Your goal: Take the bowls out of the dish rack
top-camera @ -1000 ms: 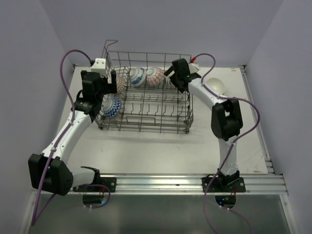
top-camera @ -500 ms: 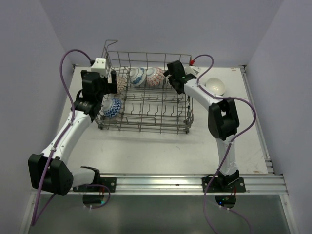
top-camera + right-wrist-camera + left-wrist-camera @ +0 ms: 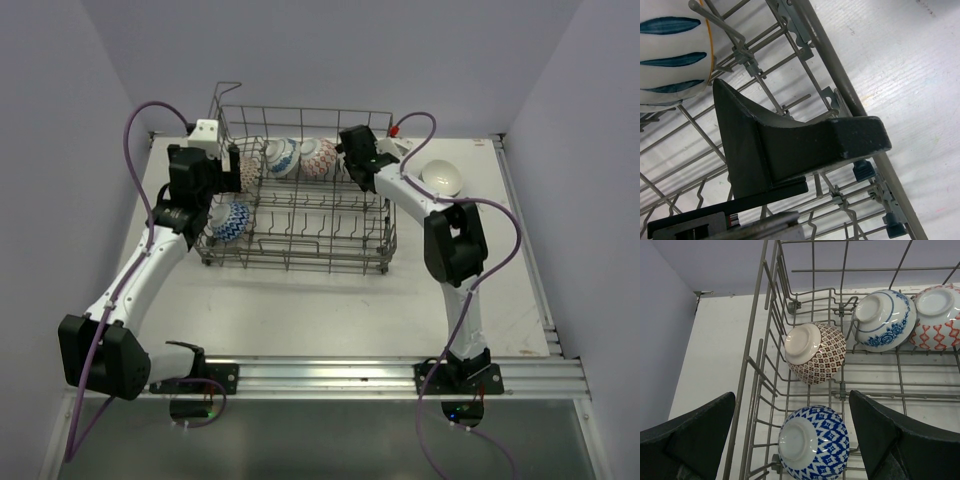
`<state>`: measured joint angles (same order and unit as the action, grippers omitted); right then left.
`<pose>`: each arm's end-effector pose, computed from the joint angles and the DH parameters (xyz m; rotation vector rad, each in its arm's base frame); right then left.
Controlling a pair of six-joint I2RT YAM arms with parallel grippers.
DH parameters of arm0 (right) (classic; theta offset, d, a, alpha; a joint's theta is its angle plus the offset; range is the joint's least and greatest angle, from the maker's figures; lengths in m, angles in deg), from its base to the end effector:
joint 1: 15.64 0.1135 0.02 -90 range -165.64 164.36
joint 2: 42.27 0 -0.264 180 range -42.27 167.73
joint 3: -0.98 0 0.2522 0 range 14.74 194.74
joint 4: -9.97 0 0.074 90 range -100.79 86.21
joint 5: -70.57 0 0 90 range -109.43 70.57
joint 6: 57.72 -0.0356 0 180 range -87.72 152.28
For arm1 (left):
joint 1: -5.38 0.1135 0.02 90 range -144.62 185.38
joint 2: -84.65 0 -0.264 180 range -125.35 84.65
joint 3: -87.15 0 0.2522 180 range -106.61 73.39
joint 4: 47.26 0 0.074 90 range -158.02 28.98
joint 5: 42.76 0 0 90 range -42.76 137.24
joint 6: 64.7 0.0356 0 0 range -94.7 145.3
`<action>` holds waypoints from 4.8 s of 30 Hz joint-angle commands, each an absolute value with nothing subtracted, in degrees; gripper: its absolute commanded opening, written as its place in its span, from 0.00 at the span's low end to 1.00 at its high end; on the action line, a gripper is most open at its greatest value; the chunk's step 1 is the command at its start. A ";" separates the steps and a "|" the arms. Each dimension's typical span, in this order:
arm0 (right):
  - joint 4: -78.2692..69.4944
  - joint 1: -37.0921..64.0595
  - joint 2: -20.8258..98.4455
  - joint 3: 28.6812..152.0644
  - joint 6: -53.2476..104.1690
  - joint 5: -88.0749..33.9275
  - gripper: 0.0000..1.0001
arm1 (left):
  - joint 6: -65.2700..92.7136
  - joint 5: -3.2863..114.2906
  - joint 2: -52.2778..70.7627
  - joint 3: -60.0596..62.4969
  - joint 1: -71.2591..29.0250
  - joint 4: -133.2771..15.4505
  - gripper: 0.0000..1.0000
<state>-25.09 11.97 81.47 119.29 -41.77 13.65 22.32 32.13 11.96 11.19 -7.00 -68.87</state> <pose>0.4491 0.2130 0.2417 1.1175 1.8586 0.3651 0.2912 -0.0544 0.3458 -0.0253 1.8798 0.0654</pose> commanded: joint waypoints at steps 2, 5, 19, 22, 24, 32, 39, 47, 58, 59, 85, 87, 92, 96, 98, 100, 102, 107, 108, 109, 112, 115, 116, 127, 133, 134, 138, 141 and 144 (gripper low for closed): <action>-24.89 11.25 84.03 119.86 -42.61 14.58 0.94 | 21.26 32.74 11.79 8.61 -6.92 -67.87 1.00; -23.75 11.25 84.47 119.51 -41.99 14.49 0.91 | 21.26 32.91 11.79 8.61 -6.92 -67.87 1.00; -28.49 11.25 87.45 122.75 -46.47 14.67 0.96 | 20.91 33.71 11.79 8.35 -6.92 -68.05 1.00; -27.88 11.34 87.11 121.09 -47.70 14.93 0.96 | 20.91 33.62 11.70 8.35 -6.92 -68.14 1.00; -25.60 11.25 86.67 118.63 -47.88 15.11 0.96 | 20.73 33.88 11.70 8.44 -6.92 -68.14 1.00; -11.71 11.25 81.40 110.37 -42.18 18.27 0.77 | 20.56 34.23 11.35 8.26 -6.92 -68.22 1.00; -4.51 11.25 76.65 105.88 -37.16 16.00 0.59 | 20.47 34.41 11.61 8.17 -6.92 -68.31 1.00; 0.77 11.25 73.31 102.89 -34.96 12.91 0.52 | 20.47 34.23 11.52 8.26 -7.19 -68.31 1.00; 3.41 11.25 69.45 102.54 -32.24 11.51 0.49 | 20.47 34.06 11.35 8.35 -7.54 -68.31 1.00; 3.50 11.25 69.18 102.54 -31.89 11.59 0.49 | 20.55 34.06 11.52 8.35 -7.54 -68.22 1.00; 2.80 10.37 61.62 103.34 -18.18 4.74 0.47 | 20.91 33.00 11.61 8.35 -8.24 -68.31 1.00; 2.36 10.37 58.99 102.55 -15.90 4.83 0.48 | 21.17 32.83 11.96 8.35 -8.33 -68.40 1.00; 1.23 10.37 52.93 98.77 -10.98 1.49 0.49 | 21.35 32.04 12.40 8.44 -8.42 -68.40 1.00; -2.11 10.37 50.37 96.57 -7.47 -5.27 0.49 | 21.61 31.42 12.40 8.61 -8.50 -68.22 1.00; -3.61 10.37 49.75 94.46 -6.31 -8.95 0.49 | 21.70 31.33 12.40 8.52 -8.59 -68.31 1.00; -3.62 10.37 49.40 91.57 -5.26 -11.16 0.49 | 21.87 31.16 12.49 8.52 -8.59 -68.31 1.00; -5.55 10.37 49.40 89.98 -3.51 -13.88 0.51 | 21.96 30.72 12.49 8.61 -8.68 -68.31 1.00; -15.63 10.37 54.75 96.90 1.16 -16.88 0.52 | 22.14 30.54 12.49 8.61 -9.21 -68.31 1.00; -19.14 10.29 55.80 98.57 2.29 -17.06 0.52 | 22.22 30.37 12.49 8.61 -9.29 -68.40 1.00; -20.48 10.37 57.82 101.63 2.74 -17.06 0.52 | 22.14 30.37 12.58 8.70 -9.30 -68.31 1.00; -24.35 10.46 60.29 106.13 3.80 -18.64 0.53 | 22.22 30.28 12.75 8.61 -9.30 -68.40 1.00; -22.70 10.46 61.79 106.58 3.71 -21.87 0.57 | 22.14 30.45 12.75 8.61 -9.30 -68.31 1.00; -21.04 10.46 62.57 106.58 3.71 -23.46 0.57 | 22.14 30.54 12.75 8.61 -9.30 -68.31 1.00; -27.95 11.43 72.15 117.64 -2.18 -23.65 0.62 | 21.79 31.24 12.75 8.35 -9.38 -68.66 1.00; -35.33 11.95 81.54 129.41 -3.32 -24.26 0.68 | 21.79 31.42 12.58 8.35 -9.38 -68.58 1.00; -37.87 12.04 82.70 130.91 -3.23 -24.18 0.68 | 21.87 31.33 12.67 8.44 -9.30 -68.49 1.00; -43.25 12.65 87.98 137.68 -2.18 -25.32 0.68 | 21.96 31.16 12.93 8.35 -9.30 -68.57 1.00; -45.88 12.66 89.74 139.88 -1.39 -27.69 0.66 | 21.96 31.07 12.93 8.44 -9.38 -68.49 1.00; -50.19 12.57 91.75 144.09 0.80 -30.85 0.61 | 21.87 31.16 12.93 8.44 -9.30 -68.49 1.00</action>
